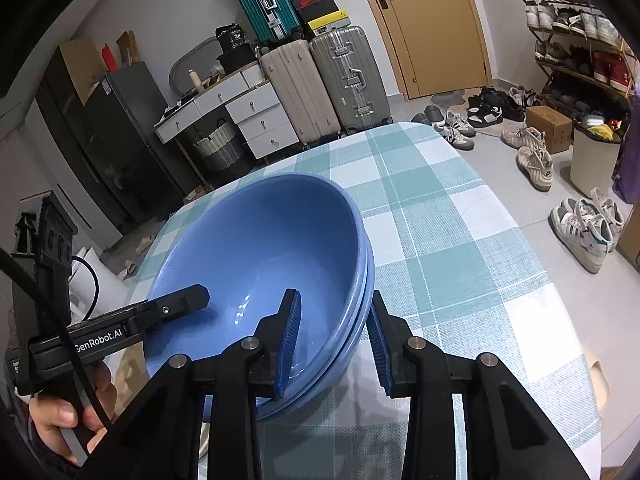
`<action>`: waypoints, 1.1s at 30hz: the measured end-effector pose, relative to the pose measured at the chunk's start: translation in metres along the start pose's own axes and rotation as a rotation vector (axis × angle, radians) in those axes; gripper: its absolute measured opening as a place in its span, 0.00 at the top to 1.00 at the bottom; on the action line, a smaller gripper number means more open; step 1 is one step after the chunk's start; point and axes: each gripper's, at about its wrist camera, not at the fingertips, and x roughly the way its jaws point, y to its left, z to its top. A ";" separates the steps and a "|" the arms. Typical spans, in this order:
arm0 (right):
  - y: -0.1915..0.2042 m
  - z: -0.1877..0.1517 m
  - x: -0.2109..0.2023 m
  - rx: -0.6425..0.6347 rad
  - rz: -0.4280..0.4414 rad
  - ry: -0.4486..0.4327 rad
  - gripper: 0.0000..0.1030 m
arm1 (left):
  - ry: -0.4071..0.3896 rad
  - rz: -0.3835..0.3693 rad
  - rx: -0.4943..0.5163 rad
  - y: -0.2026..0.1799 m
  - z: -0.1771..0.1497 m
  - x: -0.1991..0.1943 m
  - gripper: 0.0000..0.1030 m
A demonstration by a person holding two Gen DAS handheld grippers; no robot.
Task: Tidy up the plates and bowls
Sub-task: 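Close both tools on the rim of the nested blue bowls, then carry the bowl stack with both tools over the cream plates and lower it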
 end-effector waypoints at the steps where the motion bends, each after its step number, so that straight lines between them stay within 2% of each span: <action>1: 0.000 0.000 -0.002 -0.001 0.000 -0.002 0.67 | -0.003 0.000 0.004 -0.002 0.000 -0.003 0.78; 16: 0.019 0.004 -0.040 -0.031 -0.008 -0.047 0.67 | -0.067 -0.020 0.028 -0.017 -0.003 -0.060 0.78; 33: 0.075 -0.006 -0.073 -0.092 0.027 -0.073 0.67 | -0.139 0.003 0.011 -0.005 -0.025 -0.145 0.78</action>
